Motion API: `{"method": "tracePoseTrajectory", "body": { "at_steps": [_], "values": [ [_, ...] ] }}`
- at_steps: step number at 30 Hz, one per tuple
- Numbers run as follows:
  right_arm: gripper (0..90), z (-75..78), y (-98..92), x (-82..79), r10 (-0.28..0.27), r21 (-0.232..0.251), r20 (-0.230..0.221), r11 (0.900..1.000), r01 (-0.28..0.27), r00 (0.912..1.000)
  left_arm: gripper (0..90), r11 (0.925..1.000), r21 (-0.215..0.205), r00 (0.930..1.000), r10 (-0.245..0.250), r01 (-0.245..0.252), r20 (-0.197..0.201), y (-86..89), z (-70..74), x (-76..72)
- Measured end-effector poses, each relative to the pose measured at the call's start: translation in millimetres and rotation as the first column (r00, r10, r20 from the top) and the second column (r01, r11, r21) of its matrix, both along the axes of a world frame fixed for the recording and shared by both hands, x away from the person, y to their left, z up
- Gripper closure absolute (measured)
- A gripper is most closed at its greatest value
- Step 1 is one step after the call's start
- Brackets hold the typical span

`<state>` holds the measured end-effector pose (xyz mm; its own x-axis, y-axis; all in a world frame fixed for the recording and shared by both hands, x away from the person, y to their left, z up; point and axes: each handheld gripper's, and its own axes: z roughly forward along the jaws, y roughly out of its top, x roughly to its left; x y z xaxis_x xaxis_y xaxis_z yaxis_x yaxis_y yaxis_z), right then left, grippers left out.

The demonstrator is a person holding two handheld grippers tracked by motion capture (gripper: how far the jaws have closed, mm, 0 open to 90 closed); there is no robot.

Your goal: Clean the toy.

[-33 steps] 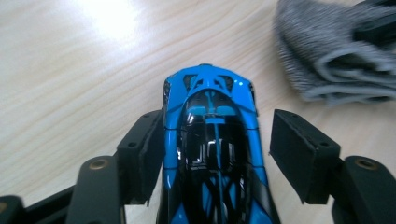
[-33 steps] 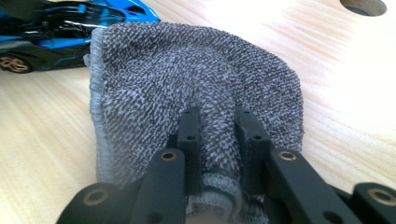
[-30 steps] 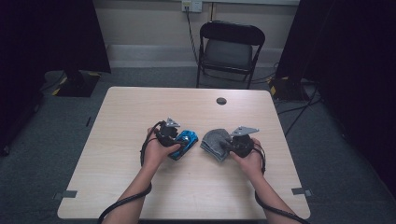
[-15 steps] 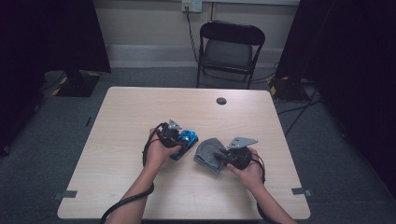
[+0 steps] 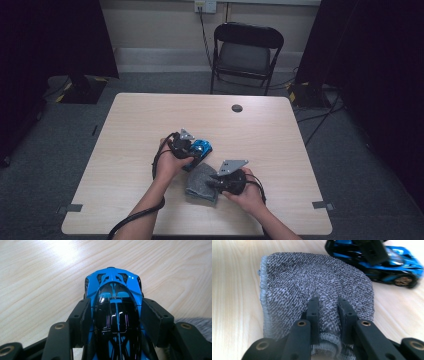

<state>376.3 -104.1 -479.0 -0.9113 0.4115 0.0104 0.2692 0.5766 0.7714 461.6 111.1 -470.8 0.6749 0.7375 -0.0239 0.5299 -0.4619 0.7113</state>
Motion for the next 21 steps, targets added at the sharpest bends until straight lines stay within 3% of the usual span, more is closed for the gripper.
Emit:
{"method": "tracePoseTrajectory", "body": {
  "at_steps": [7,21],
  "values": [
    [73.8,-5.9,21.2,13.1,0.011,-0.065,-0.007,0.998,-0.011,0.9999,43.1,1.0000,0.007,1.0000,0.000,0.000,0.007,-0.8,-0.1,-1.9],
    [74.0,-7.0,13.1,30.8,-0.041,-0.048,-0.052,0.998,0.038,0.9978,43.9,1.0000,0.001,0.9997,-0.004,0.004,0.023,0.5,-1.1,-3.5]
  ]
}}
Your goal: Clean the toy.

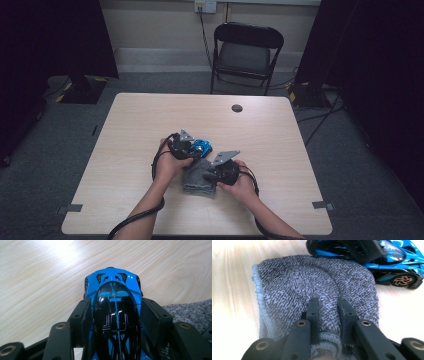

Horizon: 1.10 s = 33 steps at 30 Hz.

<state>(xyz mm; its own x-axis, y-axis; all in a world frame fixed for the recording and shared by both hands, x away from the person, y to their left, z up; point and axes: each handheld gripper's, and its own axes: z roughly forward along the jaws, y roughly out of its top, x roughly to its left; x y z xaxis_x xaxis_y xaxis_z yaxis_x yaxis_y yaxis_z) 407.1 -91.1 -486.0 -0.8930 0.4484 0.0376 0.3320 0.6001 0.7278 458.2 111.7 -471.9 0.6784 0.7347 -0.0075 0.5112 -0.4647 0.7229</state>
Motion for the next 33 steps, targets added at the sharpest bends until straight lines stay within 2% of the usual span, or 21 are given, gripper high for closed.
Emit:
{"method": "tracePoseTrajectory", "body": {
  "at_steps": [13,19,33],
  "values": [
    [74.1,0.9,-10.6,13.7,-0.062,-0.008,-0.009,0.998,0.062,0.9980,44.1,1.0000,0.008,1.0000,0.001,-0.001,0.001,-1.0,0.5,0.0],
    [74.1,2.8,-12.9,20.4,-0.067,-0.035,0.003,0.997,0.067,0.9977,44.1,0.9999,0.010,1.0000,0.003,-0.003,0.002,-1.1,0.6,-0.3],
    [74.2,4.2,-19.4,38.6,-0.132,-0.037,-0.022,0.991,0.131,0.9911,44.2,0.9999,0.005,0.9999,0.011,-0.011,0.001,-1.8,0.5,-0.4]
  ]
}}
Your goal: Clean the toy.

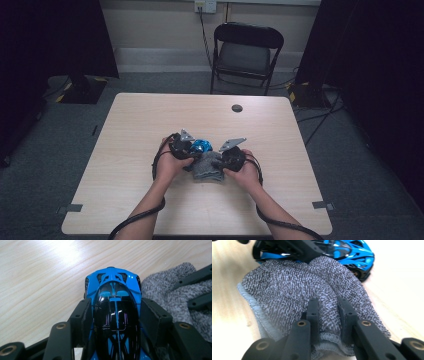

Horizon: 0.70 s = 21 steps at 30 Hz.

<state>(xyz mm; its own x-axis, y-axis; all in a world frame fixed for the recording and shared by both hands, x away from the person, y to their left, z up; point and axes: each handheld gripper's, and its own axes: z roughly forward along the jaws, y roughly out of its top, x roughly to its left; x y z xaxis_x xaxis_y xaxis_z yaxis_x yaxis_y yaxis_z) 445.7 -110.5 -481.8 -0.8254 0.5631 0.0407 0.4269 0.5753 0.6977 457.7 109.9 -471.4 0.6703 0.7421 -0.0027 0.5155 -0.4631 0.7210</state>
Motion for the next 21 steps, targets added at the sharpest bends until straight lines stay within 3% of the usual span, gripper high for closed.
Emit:
{"method": "tracePoseTrajectory", "body": {
  "at_steps": [5,15,21],
  "values": [
    [74.2,0.4,-6.6,6.1,-0.038,-0.001,-0.002,0.999,0.038,0.9993,44.2,1.0000,0.003,1.0000,-0.002,0.002,0.002,0.2,0.0,-0.1],
    [74.4,2.0,-10.0,14.4,-0.061,-0.020,-0.005,0.998,0.061,0.9981,44.3,0.9999,0.012,1.0000,0.000,0.000,0.008,-0.9,0.2,0.4],
    [74.5,2.1,-14.0,18.9,-0.089,-0.020,-0.010,0.996,0.089,0.9960,44.5,1.0000,-0.003,1.0000,0.001,-0.001,0.003,-0.2,-0.2,0.3]
  ]
}}
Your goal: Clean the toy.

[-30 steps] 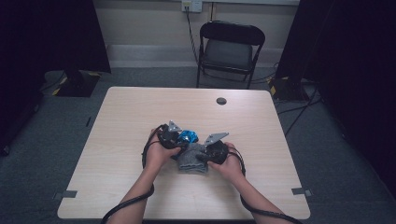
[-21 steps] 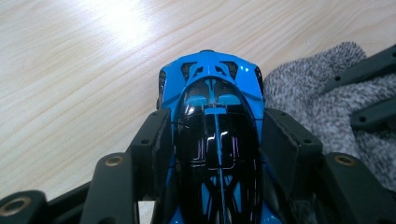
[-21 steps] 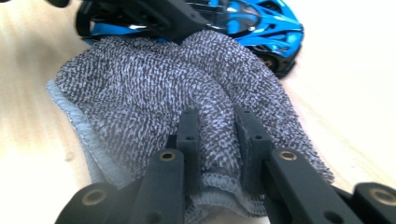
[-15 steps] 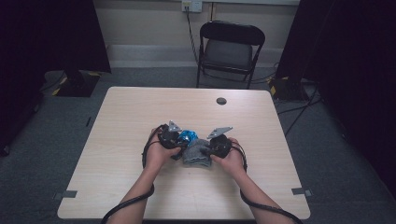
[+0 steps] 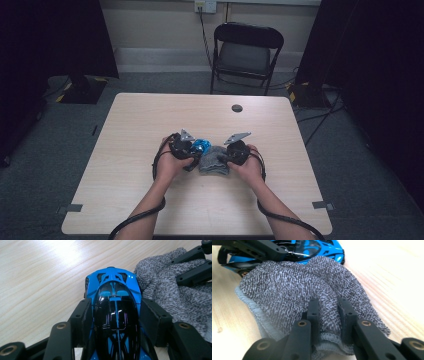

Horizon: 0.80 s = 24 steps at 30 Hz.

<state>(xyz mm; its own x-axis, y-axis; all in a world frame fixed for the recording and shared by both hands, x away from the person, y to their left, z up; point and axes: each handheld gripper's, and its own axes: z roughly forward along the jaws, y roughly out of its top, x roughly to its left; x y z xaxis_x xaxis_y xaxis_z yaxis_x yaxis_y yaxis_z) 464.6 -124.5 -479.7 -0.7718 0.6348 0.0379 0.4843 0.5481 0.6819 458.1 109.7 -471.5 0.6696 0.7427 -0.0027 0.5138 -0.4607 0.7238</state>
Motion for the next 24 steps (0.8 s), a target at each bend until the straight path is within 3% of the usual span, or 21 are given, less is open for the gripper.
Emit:
{"method": "tracePoseTrajectory", "body": {
  "at_steps": [24],
  "values": [
    [74.7,3.3,-2.6,16.5,-0.088,-0.039,0.001,0.995,0.088,0.9962,44.5,1.0000,0.000,1.0000,-0.004,0.004,-0.006,0.4,0.4,0.7]
  ]
}}
